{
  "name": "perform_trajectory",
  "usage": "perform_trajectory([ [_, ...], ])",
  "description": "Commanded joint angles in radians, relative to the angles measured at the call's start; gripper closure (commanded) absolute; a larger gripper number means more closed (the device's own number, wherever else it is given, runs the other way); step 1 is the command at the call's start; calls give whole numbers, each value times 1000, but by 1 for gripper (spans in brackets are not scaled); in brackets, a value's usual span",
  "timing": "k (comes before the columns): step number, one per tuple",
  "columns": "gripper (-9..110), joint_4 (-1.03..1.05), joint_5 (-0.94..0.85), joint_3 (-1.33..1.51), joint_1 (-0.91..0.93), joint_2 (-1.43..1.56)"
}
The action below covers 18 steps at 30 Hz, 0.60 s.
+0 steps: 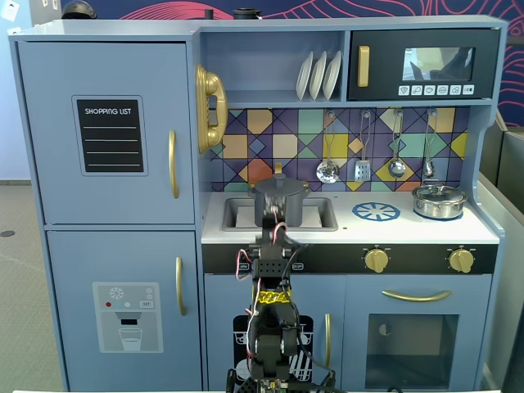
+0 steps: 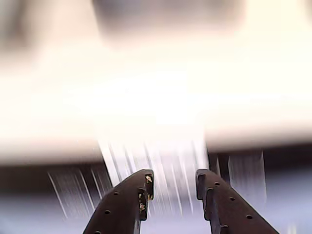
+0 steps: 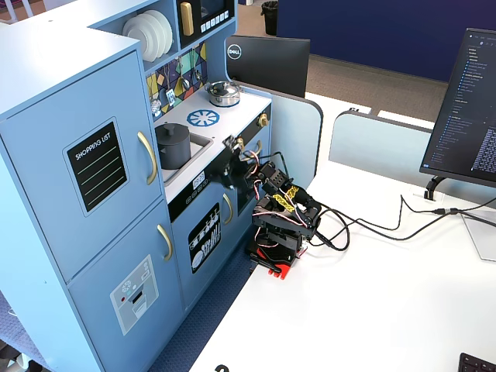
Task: Take off the lid from the gray recipient and place it on the counter
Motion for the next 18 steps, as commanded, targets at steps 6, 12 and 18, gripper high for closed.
perform_trajectory([
  [6,98,-385,-21,-229,-17,-210],
  [12,85,-433,-34,-310,8,-310],
  [18,78,-422,-32,-387,51,-408],
])
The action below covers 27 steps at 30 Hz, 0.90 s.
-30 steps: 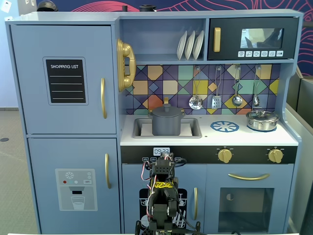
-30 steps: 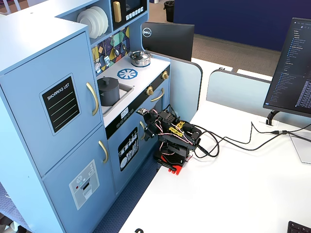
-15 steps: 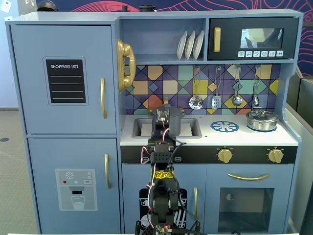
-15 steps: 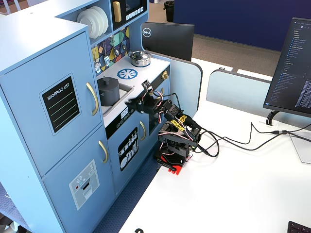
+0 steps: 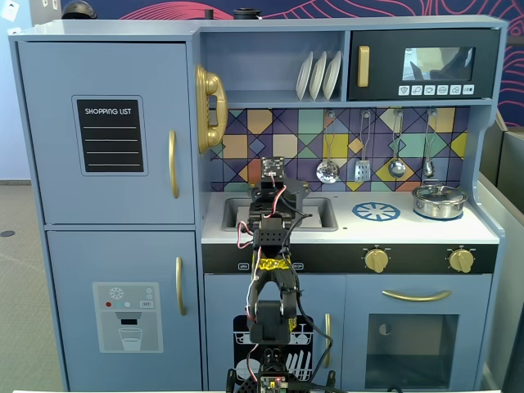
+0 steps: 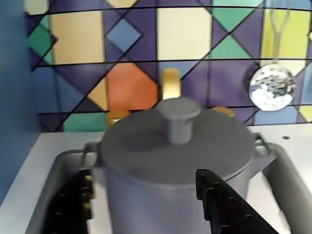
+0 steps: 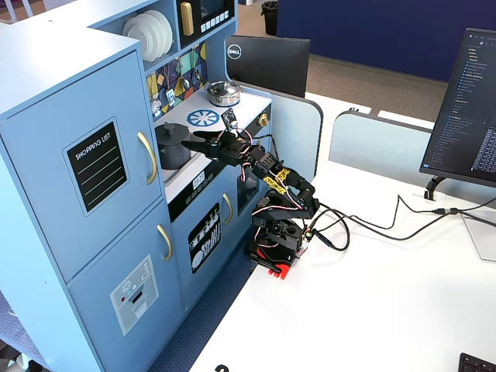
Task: Take off the lid from the gray recipient and place it on the counter
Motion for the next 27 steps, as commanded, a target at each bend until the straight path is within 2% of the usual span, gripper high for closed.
perform_trajectory([
  [1,78,-25,6,-95,29,-63],
  [27,82,-192,-14,-370,44,-561],
])
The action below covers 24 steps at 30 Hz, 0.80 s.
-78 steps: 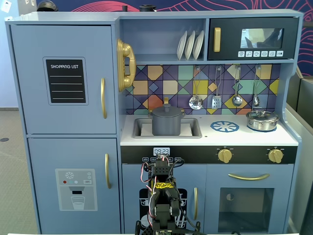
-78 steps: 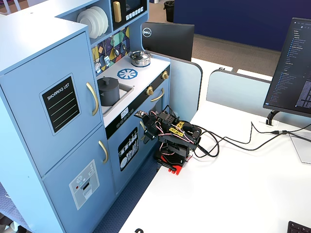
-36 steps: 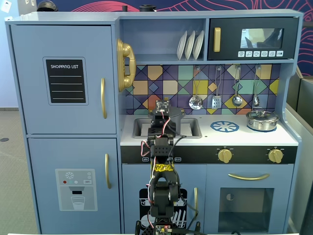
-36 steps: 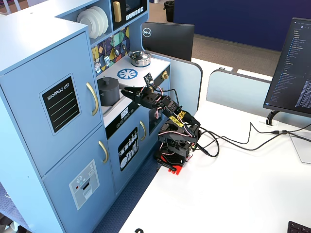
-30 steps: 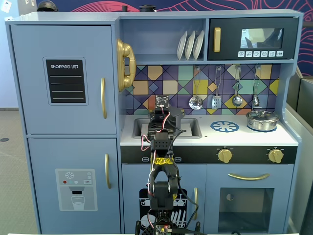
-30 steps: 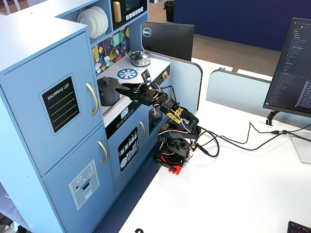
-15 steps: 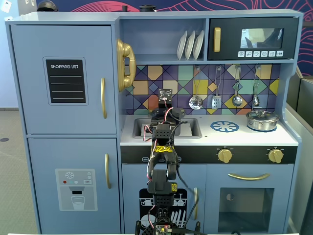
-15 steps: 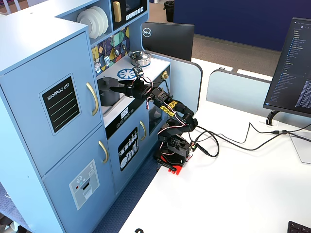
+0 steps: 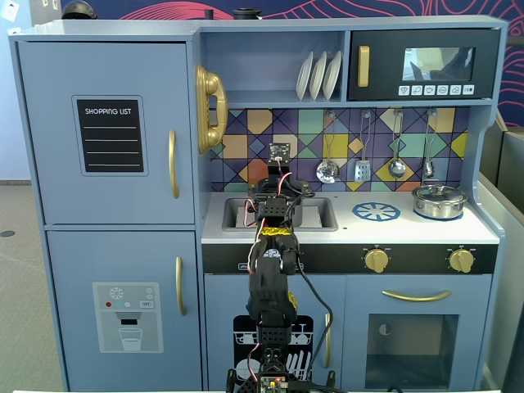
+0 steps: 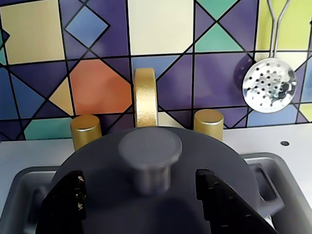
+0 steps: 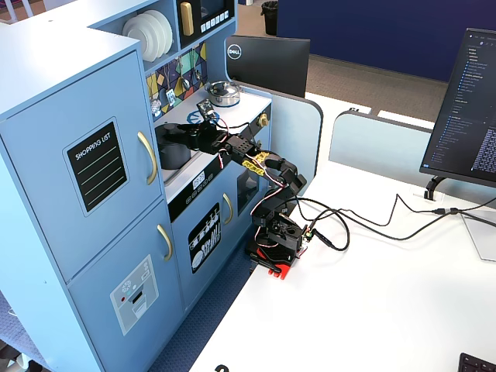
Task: Take off the lid from the gray recipient and place it on the counter
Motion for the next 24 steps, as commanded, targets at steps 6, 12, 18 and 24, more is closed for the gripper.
perform_trajectory([
  [6,83,-60,-23,-150,8,-135],
  [12,102,-67,-28,-178,2,-178],
  [18,102,-103,-2,-192,-6,-179],
  [24,102,-127,2,-258,-9,-175],
])
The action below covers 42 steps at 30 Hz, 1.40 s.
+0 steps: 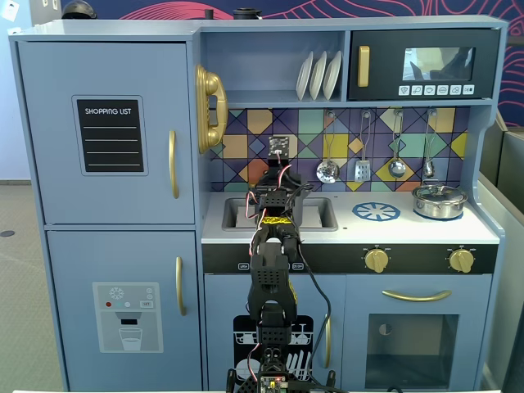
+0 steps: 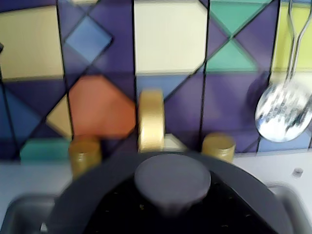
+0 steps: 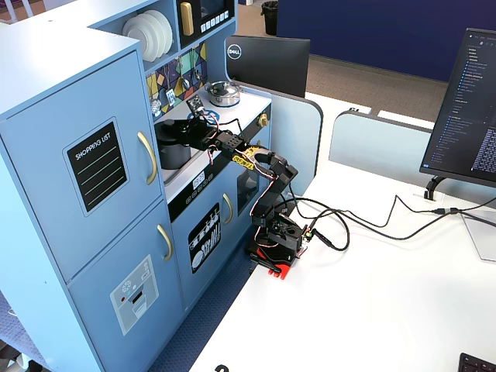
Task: Take off the lid from the gray recipient and place it on the counter
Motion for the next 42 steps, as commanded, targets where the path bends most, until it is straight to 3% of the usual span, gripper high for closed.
perform_trajectory([
  [1,102,-29,11,-106,-11,6],
  [7,102,-15,-20,-117,41,34],
  [18,102,-9,37,-98,368,61],
  [23,102,-104,41,2,456,44],
  [28,102,-255,43,100,505,-29],
  [42,102,-396,51,141,515,-213],
])
